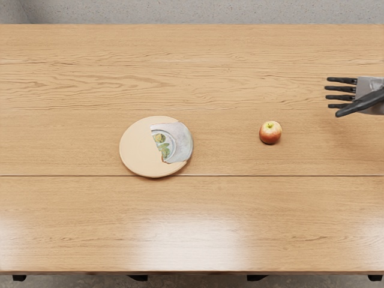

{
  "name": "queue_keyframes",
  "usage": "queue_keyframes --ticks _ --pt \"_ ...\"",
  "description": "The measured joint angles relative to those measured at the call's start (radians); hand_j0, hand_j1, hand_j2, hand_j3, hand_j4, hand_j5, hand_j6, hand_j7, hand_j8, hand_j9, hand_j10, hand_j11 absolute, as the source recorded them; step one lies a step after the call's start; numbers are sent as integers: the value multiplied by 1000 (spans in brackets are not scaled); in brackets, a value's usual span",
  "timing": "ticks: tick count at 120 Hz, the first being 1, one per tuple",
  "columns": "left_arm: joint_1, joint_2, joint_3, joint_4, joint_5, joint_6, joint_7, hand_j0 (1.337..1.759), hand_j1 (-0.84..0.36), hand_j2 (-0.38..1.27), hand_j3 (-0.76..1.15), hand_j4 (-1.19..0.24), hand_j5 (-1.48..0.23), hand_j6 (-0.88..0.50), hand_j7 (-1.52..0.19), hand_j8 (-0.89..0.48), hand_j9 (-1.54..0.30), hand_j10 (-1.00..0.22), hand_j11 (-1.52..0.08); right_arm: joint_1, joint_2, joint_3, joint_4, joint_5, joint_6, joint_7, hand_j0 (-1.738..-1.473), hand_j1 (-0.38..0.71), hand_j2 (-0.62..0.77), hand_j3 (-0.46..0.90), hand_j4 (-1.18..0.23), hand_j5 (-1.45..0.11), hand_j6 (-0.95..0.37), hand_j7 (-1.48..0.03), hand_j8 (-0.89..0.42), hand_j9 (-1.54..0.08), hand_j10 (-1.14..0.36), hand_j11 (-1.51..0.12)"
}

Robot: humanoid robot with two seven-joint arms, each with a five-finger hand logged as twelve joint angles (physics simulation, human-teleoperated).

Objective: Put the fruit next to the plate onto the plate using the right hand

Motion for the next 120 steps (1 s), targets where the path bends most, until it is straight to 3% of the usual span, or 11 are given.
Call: queue_keyframes --ticks 11,31,56,79,99,120 --pt "0 0 0 0 0 0 0 1658 337 2 0 -10 -13 -10 -13 -10 -13 -10 -13 8 2 -1 2 1 0 0 -1658 -349 0 0 0 0 2 0 2 0 2 0" --pt "1 0 0 0 0 0 0 1658 337 2 0 -10 -13 -10 -13 -10 -13 -10 -13 130 3 -100 37 -58 0 0 -1658 -349 0 0 0 0 2 0 2 0 1 0" --pt "0 0 0 0 0 0 0 1658 337 2 0 -10 -13 -10 -13 -10 -13 -10 -13 187 -129 -213 482 -291 -1 0 -1658 -349 0 0 -1 0 0 0 0 0 0 0" --pt "0 0 0 0 0 0 0 1658 337 2 0 -10 -13 -10 -13 -10 -13 -10 -13 196 -188 -254 737 -396 -175 0 -1658 -340 -1 0 -10 -11 -11 -10 -10 -11 -9 -11" --pt "1 0 0 0 0 0 0 1658 337 2 0 -10 -13 -10 -13 -10 -13 -10 -13 328 -126 -463 793 -413 -322 0 -1658 -318 -5 0 -29 -35 -30 -34 -29 -34 -28 -34" --pt "0 0 0 0 0 0 0 1658 337 2 0 -10 -13 -10 -13 -10 -13 -10 -13 441 -47 -650 759 -403 -409 0 -1658 -320 -4 0 -28 -33 -29 -32 -28 -33 -27 -32"
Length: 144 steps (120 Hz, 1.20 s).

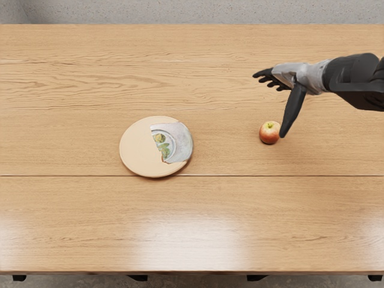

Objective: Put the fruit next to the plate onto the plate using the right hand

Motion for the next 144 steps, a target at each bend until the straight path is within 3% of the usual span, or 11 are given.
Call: queue_keyframes --ticks 18,39,71,105,144 --pt "0 0 0 0 0 0 0 1658 337 2 0 -10 -13 -10 -13 -10 -13 -10 -13 21 22 -40 -21 80 -17 0 -1658 -336 -2 0 -15 -16 -16 -15 -15 -16 -14 -16" --pt "0 0 0 0 0 0 0 1658 337 2 0 -10 -13 -10 -13 -10 -13 -10 -13 65 78 -159 -11 -33 -184 0 -1658 -341 -1 0 -10 -10 -11 -9 -10 -10 -9 -10" --pt "0 0 0 0 0 0 0 1658 337 2 0 -10 -13 -10 -13 -10 -13 -10 -13 96 166 -374 10 -61 -438 0 -1658 -342 0 0 -9 -9 -11 -8 -10 -9 -9 -9" --pt "0 0 0 0 0 0 0 1658 337 2 0 -10 -13 -10 -13 -10 -13 -10 -13 100 198 -473 12 -60 -551 0 -1658 -336 -1 0 -14 -15 -15 -15 -14 -15 -13 -15" --pt "0 0 0 0 0 0 0 1658 337 2 0 -10 -13 -10 -13 -10 -13 -10 -13 115 201 -490 5 -52 -563 0 -1658 -161 -30 0 -160 -205 -161 -205 -160 -205 -159 -205"
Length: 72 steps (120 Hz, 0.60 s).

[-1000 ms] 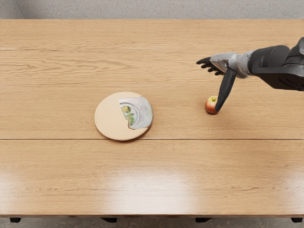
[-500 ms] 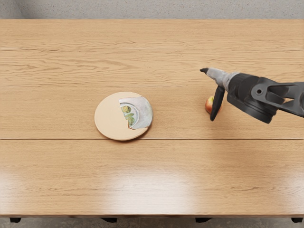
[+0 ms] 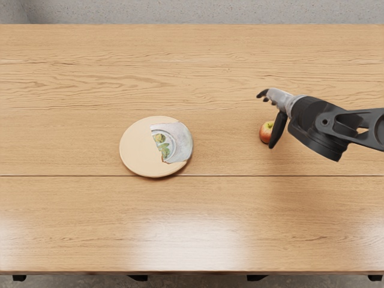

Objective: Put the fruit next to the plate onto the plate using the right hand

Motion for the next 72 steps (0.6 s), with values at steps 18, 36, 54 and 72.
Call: queue_keyframes --ticks 18,36,54,72 --pt "0 0 0 0 0 0 0 1658 337 2 0 -10 -13 -10 -13 -10 -13 -10 -13 5 10 -16 0 0 -30 0 -1658 -104 -39 0 -207 -267 -209 -267 -208 -267 -207 -267" --pt "1 0 0 0 0 0 0 1658 337 2 0 -10 -13 -10 -13 -10 -13 -10 -13 31 37 -107 0 1 -140 0 -1658 -69 -45 0 -236 -305 -237 -305 -237 -305 -236 -305" --pt "0 0 0 0 0 0 0 1658 337 2 0 -10 -13 -10 -13 -10 -13 -10 -13 31 97 -159 -17 1 -217 0 -1658 -48 -49 0 -253 -327 -254 -327 -254 -327 -253 -327" --pt "0 0 0 0 0 0 0 1658 337 2 0 -10 -13 -10 -13 -10 -13 -10 -13 18 137 -191 -40 3 -242 0 -1658 -8 -55 0 -287 -371 -288 -371 -287 -371 -287 -371"
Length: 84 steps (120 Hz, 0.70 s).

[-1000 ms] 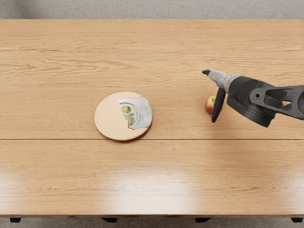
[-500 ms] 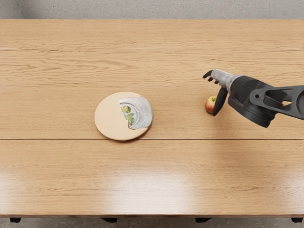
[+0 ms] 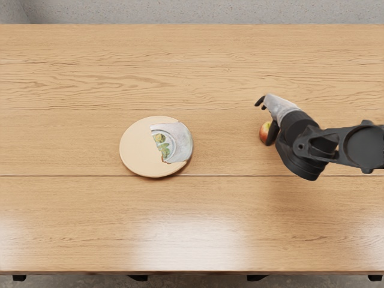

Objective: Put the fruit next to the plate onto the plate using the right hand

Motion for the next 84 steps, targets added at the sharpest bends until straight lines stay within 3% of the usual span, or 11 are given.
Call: queue_keyframes --ticks 48,84 --pt "0 0 0 0 0 0 0 1658 337 2 0 -10 -13 -10 -13 -10 -13 -10 -13 -20 27 -31 -40 1 -9 0 -1658 122 -77 0 -394 -512 -395 -511 -395 -512 -394 -511" --pt "0 0 0 0 0 0 0 1658 337 2 0 -10 -13 -10 -13 -10 -13 -10 -13 -39 37 -33 -52 -3 -11 0 -1658 155 -77 0 -445 -531 -434 -552 -411 -553 -433 -553"
